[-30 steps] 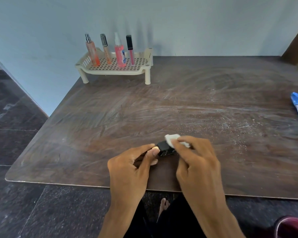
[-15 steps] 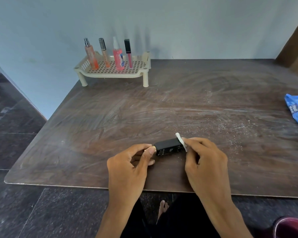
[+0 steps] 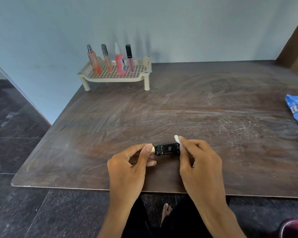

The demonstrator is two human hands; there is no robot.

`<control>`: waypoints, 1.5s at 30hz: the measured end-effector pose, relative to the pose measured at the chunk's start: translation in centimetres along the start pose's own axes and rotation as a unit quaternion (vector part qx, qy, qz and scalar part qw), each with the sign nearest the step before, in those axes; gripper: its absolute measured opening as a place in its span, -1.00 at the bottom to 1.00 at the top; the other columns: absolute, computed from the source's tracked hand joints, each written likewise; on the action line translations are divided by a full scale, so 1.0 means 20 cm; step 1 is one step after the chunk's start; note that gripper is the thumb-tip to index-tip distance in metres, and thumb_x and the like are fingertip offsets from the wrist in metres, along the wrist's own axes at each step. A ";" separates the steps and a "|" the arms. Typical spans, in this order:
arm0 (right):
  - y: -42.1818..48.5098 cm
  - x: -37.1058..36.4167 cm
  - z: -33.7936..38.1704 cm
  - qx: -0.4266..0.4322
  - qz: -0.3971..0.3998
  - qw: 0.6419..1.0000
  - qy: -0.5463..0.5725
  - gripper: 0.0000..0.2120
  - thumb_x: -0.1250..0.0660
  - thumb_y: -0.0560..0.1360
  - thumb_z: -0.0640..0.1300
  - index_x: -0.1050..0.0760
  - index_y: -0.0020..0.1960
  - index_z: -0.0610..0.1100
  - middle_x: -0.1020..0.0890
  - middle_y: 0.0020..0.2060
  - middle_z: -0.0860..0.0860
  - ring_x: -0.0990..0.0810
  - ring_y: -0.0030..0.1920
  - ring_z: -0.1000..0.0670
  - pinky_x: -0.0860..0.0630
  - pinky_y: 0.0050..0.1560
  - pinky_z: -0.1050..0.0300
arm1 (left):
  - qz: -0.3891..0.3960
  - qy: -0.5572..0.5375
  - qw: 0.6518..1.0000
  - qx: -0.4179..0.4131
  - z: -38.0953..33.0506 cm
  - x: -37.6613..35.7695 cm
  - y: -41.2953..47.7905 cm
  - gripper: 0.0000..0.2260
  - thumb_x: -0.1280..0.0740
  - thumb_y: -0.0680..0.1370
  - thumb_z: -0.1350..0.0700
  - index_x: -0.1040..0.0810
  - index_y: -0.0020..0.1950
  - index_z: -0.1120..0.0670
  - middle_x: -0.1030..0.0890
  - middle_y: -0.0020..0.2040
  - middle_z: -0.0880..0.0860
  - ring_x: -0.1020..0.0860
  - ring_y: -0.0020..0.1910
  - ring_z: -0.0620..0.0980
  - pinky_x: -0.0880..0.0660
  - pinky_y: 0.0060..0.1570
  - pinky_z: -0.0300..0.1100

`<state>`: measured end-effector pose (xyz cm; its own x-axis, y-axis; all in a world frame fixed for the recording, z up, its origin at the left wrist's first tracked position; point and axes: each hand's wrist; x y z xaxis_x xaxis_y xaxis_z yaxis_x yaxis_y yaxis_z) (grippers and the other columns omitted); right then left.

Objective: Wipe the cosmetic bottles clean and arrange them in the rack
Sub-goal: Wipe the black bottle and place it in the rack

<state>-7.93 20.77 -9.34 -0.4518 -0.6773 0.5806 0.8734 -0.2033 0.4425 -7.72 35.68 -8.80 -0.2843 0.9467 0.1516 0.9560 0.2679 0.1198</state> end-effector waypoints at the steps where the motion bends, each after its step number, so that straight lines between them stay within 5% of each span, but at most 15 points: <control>1: -0.01 -0.01 0.00 0.015 -0.009 1.000 -0.012 -0.69 -0.38 0.53 -0.27 -0.60 0.25 -0.07 -0.59 -0.12 0.09 -0.56 -0.22 0.11 -0.50 -0.22 0.32 | -0.004 -0.002 1.000 0.003 0.00 0.00 0.00 -0.87 -0.41 0.51 -0.01 -0.72 -0.08 0.00 -0.73 -0.31 -0.04 -0.72 -0.33 -0.08 -0.65 -0.15 -0.13; 8: -0.07 -0.07 0.09 0.103 -0.028 0.994 -0.020 -0.75 -0.39 0.49 -0.31 -0.65 0.15 -0.17 -0.56 -0.17 -0.01 -0.58 -0.20 -0.02 -0.57 -0.30 0.09 | -0.017 -0.016 1.000 0.018 0.00 -0.01 0.00 -0.88 -0.42 0.51 0.00 -0.72 -0.13 0.00 -0.72 -0.34 0.00 -0.72 -0.34 -0.04 -0.64 -0.19 -0.11; 13: -0.10 -0.10 0.16 0.133 0.006 0.991 -0.005 -0.78 -0.34 0.48 -0.26 -0.67 0.09 -0.18 -0.57 -0.17 0.01 -0.58 -0.20 0.01 -0.56 -0.31 0.19 | -0.010 -0.013 1.000 0.026 0.01 0.00 0.01 -0.90 -0.41 0.54 0.08 -0.73 -0.11 0.02 -0.73 -0.31 -0.03 -0.72 -0.30 -0.07 -0.65 -0.22 -0.23; 20: 0.00 0.01 -0.01 0.045 -0.009 0.998 -0.037 -0.76 -0.44 0.45 -0.35 -0.69 0.07 -0.13 -0.57 -0.21 0.07 -0.50 -0.30 0.13 -0.40 -0.31 0.38 | -0.016 0.000 1.000 0.024 0.01 0.00 0.01 -0.88 -0.43 0.51 0.00 -0.72 -0.14 0.01 -0.70 -0.39 0.00 -0.70 -0.37 -0.09 -0.61 -0.20 -0.31; 28: -0.06 -0.09 0.18 0.148 0.018 0.988 -0.039 -0.83 -0.37 0.43 -0.30 -0.68 -0.04 -0.18 -0.60 -0.16 0.00 -0.57 -0.20 0.00 -0.53 -0.28 0.28 | -0.003 -0.002 1.000 0.025 0.00 0.01 0.01 -0.90 -0.42 0.54 0.08 -0.72 -0.13 -0.05 -0.72 -0.33 -0.04 -0.71 -0.32 -0.10 -0.64 -0.23 -0.25; 35: 0.03 0.02 0.01 0.083 0.003 0.995 -0.058 -0.76 -0.42 0.46 -0.33 -0.68 0.09 -0.14 -0.62 -0.13 0.05 -0.56 -0.14 0.03 -0.56 -0.21 0.18 | -0.013 -0.003 0.999 0.029 0.01 0.00 0.01 -0.87 -0.41 0.53 0.00 -0.72 -0.14 -0.01 -0.70 -0.37 0.00 -0.70 -0.37 -0.07 -0.62 -0.16 -0.21; 45: 0.00 -0.04 0.11 0.155 0.046 0.987 0.001 -0.76 -0.42 0.49 -0.29 -0.66 0.14 -0.12 -0.58 -0.08 0.03 -0.58 -0.10 0.04 -0.57 -0.24 0.18 | 0.057 -0.068 0.994 0.058 0.00 0.03 0.01 -0.86 -0.39 0.55 0.14 -0.72 0.05 0.05 -0.74 -0.22 0.07 -0.72 -0.21 0.02 -0.65 -0.12 -0.22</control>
<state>-7.91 22.90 -8.19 -0.3721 -0.6838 0.6277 0.8133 0.0857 0.5755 -7.62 36.33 -8.61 -0.1689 0.9853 0.0234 0.9856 0.1691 -0.0057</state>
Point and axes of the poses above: each hand's wrist, its own y-axis towards the middle knuckle, its own x-axis out of the back of the hand, z = x × y
